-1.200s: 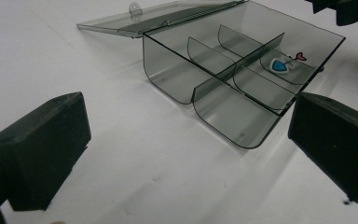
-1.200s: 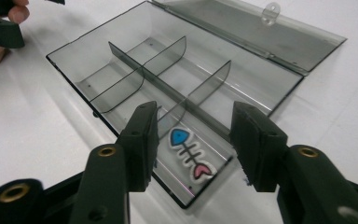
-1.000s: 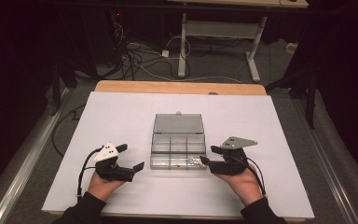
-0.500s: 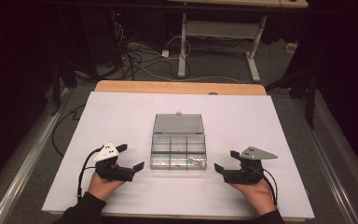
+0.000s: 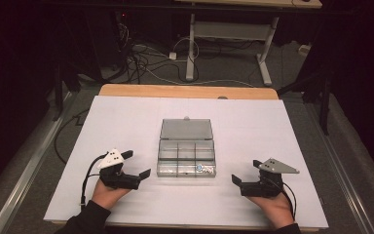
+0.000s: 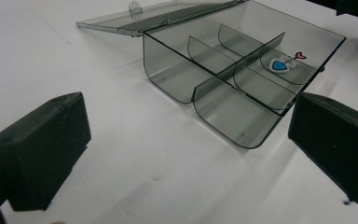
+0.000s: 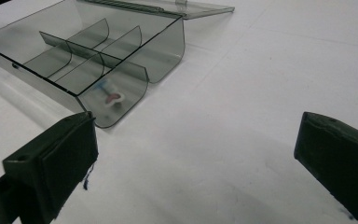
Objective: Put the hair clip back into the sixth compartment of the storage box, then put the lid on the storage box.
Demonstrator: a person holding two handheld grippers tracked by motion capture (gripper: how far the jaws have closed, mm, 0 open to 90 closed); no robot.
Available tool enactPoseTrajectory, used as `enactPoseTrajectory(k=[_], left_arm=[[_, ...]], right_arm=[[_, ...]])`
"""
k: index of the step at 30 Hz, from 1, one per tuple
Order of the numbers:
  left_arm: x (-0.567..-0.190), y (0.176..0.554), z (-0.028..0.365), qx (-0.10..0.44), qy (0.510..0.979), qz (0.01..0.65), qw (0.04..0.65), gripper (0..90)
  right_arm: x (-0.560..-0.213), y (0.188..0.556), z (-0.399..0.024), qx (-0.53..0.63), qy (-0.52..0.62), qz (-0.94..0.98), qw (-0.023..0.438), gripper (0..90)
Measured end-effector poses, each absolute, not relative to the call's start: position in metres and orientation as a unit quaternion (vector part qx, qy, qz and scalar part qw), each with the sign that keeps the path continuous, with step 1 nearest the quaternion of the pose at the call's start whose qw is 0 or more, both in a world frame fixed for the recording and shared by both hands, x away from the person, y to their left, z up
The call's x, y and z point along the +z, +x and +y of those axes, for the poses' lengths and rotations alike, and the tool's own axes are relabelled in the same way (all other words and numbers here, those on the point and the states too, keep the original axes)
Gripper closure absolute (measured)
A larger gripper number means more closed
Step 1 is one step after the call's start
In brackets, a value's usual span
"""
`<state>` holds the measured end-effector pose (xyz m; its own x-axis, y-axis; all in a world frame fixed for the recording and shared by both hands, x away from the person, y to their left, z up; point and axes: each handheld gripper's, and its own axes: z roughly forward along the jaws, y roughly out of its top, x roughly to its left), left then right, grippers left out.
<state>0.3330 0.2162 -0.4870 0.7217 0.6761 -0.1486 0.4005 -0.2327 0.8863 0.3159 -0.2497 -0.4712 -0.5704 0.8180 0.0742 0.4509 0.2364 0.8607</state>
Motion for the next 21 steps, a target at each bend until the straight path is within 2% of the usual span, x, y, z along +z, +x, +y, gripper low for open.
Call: enactPoseTrajectory(k=[21], left_arm=[[-0.4811, 0.3370, 0.2161, 0.144, 0.777, 0.363, 0.494, 0.0]], right_arm=[[-0.4704, 0.3167, -0.2490, 0.456, 0.420, 0.755, 0.215, 0.2]])
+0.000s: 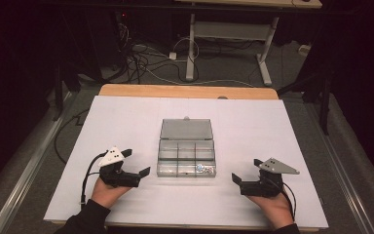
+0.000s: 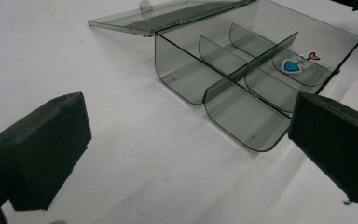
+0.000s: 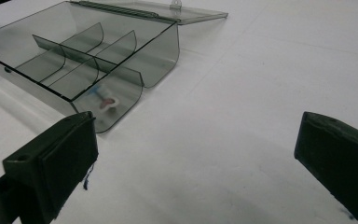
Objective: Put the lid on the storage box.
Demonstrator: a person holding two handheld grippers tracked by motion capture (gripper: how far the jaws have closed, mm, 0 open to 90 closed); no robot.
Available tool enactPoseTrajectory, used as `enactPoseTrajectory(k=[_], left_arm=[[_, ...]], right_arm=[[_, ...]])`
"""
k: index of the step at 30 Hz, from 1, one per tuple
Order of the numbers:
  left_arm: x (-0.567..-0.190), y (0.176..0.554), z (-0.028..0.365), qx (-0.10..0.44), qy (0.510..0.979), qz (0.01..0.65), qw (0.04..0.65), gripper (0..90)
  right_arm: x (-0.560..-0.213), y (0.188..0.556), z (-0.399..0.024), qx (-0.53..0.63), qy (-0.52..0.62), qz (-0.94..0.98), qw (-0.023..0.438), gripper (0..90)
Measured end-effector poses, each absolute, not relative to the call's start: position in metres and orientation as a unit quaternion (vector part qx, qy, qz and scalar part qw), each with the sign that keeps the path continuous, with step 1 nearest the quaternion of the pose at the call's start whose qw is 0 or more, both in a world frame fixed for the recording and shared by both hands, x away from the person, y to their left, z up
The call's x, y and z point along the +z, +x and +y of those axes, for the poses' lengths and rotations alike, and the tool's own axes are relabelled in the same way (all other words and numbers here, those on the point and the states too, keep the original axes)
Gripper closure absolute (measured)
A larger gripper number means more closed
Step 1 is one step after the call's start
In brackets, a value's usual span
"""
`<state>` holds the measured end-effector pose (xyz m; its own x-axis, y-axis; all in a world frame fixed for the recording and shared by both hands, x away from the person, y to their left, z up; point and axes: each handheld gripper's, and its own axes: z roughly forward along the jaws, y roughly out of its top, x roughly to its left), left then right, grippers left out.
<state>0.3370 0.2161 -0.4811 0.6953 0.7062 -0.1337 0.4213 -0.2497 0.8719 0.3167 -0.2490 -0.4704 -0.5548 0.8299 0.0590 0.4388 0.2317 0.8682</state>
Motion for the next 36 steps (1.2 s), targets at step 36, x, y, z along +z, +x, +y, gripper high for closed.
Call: enactPoseTrajectory(k=[36], left_arm=[[-0.465, 0.356, 0.209, 0.119, 0.778, 0.393, 0.475, 0.0]], right_arm=[[-0.459, 0.337, -0.236, 0.442, 0.416, 0.763, 0.223, 0.2]])
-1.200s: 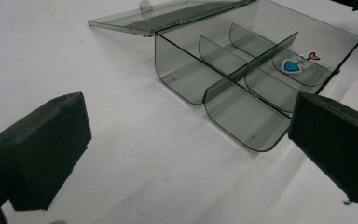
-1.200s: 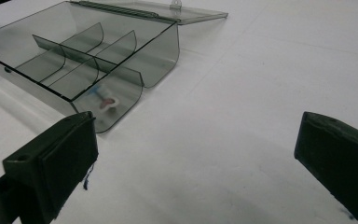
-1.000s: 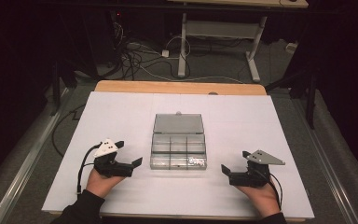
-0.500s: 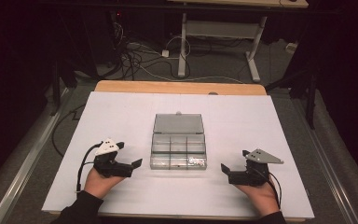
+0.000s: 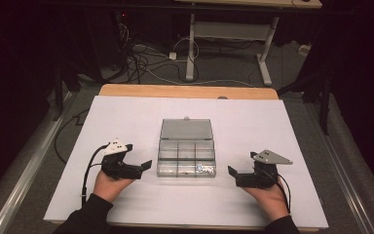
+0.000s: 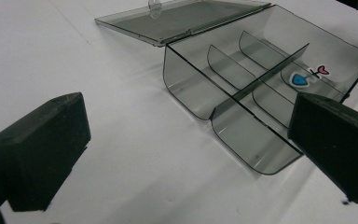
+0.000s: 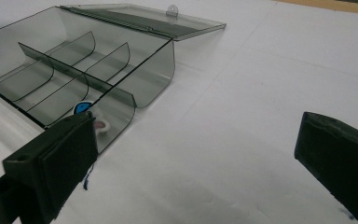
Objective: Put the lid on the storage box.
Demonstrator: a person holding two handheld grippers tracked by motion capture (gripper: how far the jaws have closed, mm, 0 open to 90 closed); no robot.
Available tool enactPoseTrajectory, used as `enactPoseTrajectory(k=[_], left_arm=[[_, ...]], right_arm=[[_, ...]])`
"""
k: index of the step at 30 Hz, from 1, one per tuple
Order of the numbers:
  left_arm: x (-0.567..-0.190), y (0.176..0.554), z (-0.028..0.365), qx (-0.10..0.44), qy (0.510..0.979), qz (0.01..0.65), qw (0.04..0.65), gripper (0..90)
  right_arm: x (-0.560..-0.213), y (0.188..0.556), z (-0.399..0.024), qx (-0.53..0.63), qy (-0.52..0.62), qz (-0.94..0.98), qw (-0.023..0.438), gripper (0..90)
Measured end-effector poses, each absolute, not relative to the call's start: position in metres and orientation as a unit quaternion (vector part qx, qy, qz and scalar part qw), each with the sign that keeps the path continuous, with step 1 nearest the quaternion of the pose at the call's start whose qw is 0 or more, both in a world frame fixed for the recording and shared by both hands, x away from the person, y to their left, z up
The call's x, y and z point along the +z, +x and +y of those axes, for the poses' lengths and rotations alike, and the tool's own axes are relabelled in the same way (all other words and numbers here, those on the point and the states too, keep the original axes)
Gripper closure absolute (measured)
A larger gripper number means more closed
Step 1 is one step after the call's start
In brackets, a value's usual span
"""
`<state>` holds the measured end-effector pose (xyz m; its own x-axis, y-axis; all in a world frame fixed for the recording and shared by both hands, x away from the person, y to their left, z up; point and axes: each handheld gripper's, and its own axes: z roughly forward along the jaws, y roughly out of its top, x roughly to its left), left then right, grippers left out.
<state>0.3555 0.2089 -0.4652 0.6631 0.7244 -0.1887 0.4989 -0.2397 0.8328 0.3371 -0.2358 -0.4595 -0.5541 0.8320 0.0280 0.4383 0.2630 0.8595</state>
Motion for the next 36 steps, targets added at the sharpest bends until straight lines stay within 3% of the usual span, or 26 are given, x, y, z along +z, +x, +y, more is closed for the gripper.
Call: enactPoseTrajectory(k=[36], left_arm=[[-0.459, 0.434, 0.193, 0.120, 0.769, 0.414, 0.472, 0.0]], right_arm=[[-0.451, 0.406, -0.207, 0.434, 0.430, 0.766, 0.202, 0.6]])
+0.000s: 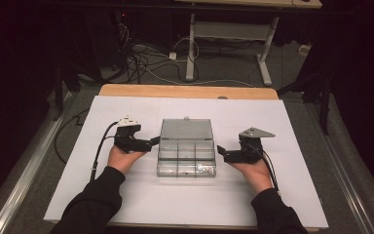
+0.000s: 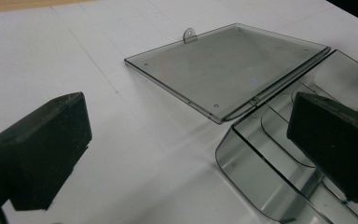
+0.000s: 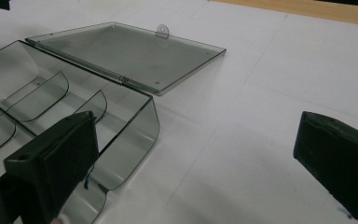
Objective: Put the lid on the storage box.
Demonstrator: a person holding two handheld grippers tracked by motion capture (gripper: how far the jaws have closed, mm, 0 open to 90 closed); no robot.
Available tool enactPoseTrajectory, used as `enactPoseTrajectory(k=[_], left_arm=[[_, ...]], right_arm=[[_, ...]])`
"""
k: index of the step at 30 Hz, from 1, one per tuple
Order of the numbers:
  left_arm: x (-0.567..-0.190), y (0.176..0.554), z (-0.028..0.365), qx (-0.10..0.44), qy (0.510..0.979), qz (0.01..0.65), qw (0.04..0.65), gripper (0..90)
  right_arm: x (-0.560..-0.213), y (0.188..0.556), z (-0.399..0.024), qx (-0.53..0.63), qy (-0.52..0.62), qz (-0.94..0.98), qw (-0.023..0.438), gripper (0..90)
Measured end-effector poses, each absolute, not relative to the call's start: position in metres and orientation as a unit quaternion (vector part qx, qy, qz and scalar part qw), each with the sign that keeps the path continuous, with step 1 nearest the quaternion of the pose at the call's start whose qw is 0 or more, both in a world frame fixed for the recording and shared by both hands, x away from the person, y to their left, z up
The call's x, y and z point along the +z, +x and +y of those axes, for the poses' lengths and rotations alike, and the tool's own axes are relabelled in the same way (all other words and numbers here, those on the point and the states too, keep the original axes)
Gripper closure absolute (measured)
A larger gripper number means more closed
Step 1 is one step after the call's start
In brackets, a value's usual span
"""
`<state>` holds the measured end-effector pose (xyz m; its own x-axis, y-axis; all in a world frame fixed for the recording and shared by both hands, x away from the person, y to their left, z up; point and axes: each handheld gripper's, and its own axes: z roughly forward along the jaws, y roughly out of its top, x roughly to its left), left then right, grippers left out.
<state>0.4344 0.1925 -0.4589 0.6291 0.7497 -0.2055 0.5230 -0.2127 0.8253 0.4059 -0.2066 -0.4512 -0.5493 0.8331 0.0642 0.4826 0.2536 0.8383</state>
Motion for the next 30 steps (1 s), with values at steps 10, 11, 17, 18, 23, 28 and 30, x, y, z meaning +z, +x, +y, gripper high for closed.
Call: enactPoseTrajectory(k=[10, 11, 17, 18, 23, 28, 30], left_arm=[[-0.459, 0.449, 0.188, 0.121, 0.770, 0.418, 0.466, 0.0], [-0.460, 0.450, 0.188, 0.119, 0.769, 0.420, 0.467, 0.0], [-0.458, 0.460, 0.187, 0.116, 0.766, 0.424, 0.468, 0.0], [-0.458, 0.462, 0.187, 0.116, 0.767, 0.424, 0.468, 0.0], [-0.459, 0.468, 0.183, 0.113, 0.769, 0.425, 0.464, 0.0], [-0.457, 0.474, 0.177, 0.112, 0.773, 0.422, 0.460, 0.1], [-0.457, 0.476, 0.174, 0.111, 0.776, 0.420, 0.458, 0.2]], right_arm=[[-0.447, 0.422, -0.194, 0.433, 0.425, 0.768, 0.202, 2.2], [-0.447, 0.424, -0.193, 0.433, 0.424, 0.769, 0.201, 2.3], [-0.444, 0.434, -0.186, 0.431, 0.421, 0.772, 0.201, 3.2], [-0.444, 0.435, -0.185, 0.431, 0.421, 0.773, 0.200, 3.3], [-0.443, 0.444, -0.180, 0.426, 0.424, 0.775, 0.195, 3.3], [-0.444, 0.454, -0.177, 0.421, 0.430, 0.776, 0.190, 3.8], [-0.445, 0.458, -0.177, 0.420, 0.434, 0.775, 0.186, 4.4]])
